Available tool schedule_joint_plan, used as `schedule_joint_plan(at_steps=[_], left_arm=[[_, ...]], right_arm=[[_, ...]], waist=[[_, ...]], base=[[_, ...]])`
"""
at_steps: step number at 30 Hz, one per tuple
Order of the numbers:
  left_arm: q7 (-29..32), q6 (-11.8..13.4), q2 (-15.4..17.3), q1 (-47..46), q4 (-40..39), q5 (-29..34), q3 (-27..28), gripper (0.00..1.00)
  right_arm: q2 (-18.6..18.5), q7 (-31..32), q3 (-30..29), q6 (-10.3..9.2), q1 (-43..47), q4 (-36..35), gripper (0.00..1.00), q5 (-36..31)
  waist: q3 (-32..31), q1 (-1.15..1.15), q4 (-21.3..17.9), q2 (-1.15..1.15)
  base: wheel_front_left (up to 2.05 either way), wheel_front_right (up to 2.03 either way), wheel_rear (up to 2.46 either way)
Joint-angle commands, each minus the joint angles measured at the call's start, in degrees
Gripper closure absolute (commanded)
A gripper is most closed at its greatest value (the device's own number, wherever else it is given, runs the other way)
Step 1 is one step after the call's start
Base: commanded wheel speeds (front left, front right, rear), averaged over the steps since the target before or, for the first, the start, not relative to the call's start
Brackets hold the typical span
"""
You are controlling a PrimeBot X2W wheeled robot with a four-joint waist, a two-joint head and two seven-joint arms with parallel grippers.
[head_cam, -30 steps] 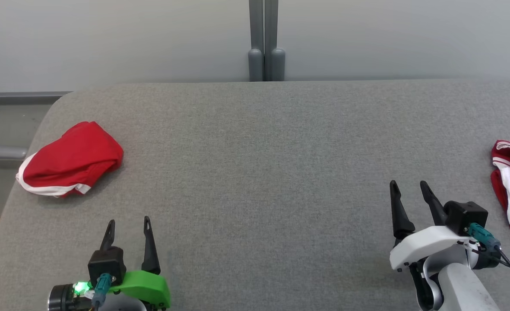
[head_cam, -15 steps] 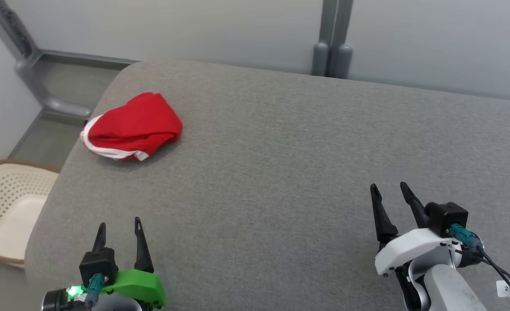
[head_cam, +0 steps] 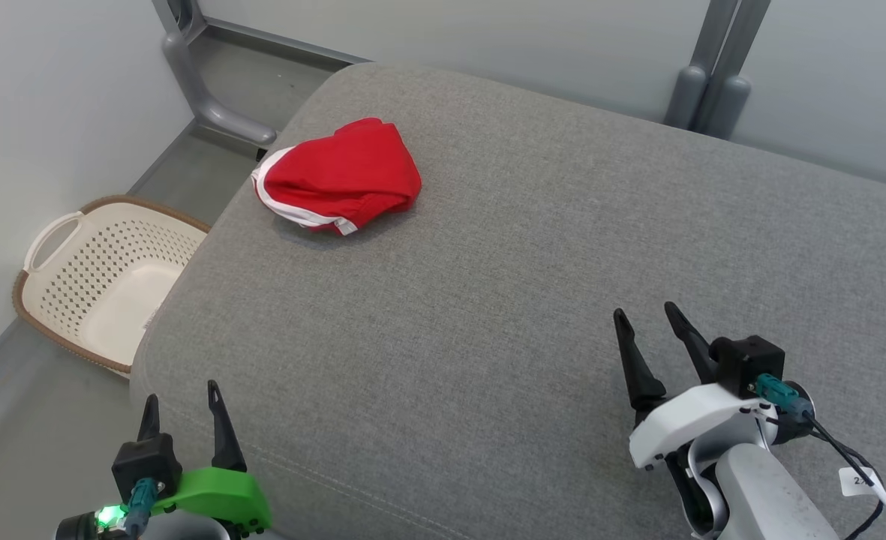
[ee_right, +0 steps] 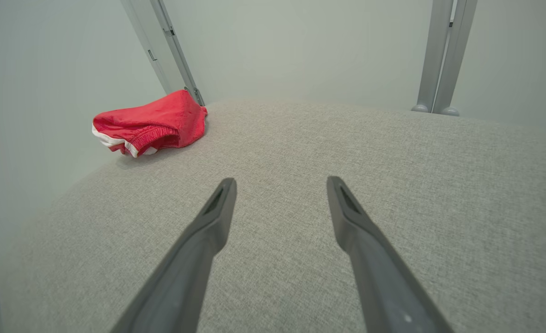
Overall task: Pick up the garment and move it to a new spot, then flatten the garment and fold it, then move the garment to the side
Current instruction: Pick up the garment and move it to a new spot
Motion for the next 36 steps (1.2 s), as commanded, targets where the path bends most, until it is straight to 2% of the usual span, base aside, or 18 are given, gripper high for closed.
schedule_joint_plan(at_steps=[1,7,12,20,27,31,36], left_arm=[[0.0,0.3,0.1,-0.4,0.2,-0.5,0.3,0.0],[0.0,-1.1,0.1,-4.7,1.8,-2.4,2.4,0.0],[0.0,-3.0,0.2,-11.3,5.0,-1.0,6.0,0.0],[0.0,-5.9,2.4,-24.2,12.8,0.2,11.5,0.0],[0.0,-7.7,4.2,-31.2,19.6,0.1,14.9,0.0],[0.0,-8.3,3.2,-33.2,23.7,-0.7,17.5,0.0],[0.0,-8.6,2.5,-33.8,23.4,0.1,19.2,0.0]], right_arm=[[-0.3,-0.2,0.0,-0.07,-0.9,0.1,0.0,-0.2],[-0.3,-0.2,0.3,-0.06,-3.0,-0.6,0.0,-2.1],[-0.4,-0.2,0.4,-0.07,-5.0,-2.8,0.0,-3.4],[-2.5,-0.2,1.6,-0.06,-9.0,-6.7,0.0,-4.7],[-4.5,-0.2,0.8,-0.07,-9.7,-8.9,0.0,-5.0],[-5.5,-0.2,0.0,-0.06,-10.2,-9.4,0.0,-4.7],[-5.8,-0.2,-0.4,-0.06,-10.6,-9.6,0.0,-5.2]], waist=[[1.6,0.0,-0.7,0.0],[5.4,0.0,-4.7,0.0],[9.8,0.0,-8.5,0.0],[18.0,0.0,-14.8,0.0],[22.0,0.0,-18.2,0.0],[23.2,0.0,-19.5,0.0],[23.7,0.0,-19.9,0.0]], base=[[0.0,0.0,0.0],[0.0,0.0,0.0],[0.0,0.0,0.0],[0.0,0.0,0.0],[0.0,0.0,0.0],[0.0,0.0,0.0],[0.0,0.0,0.0]])
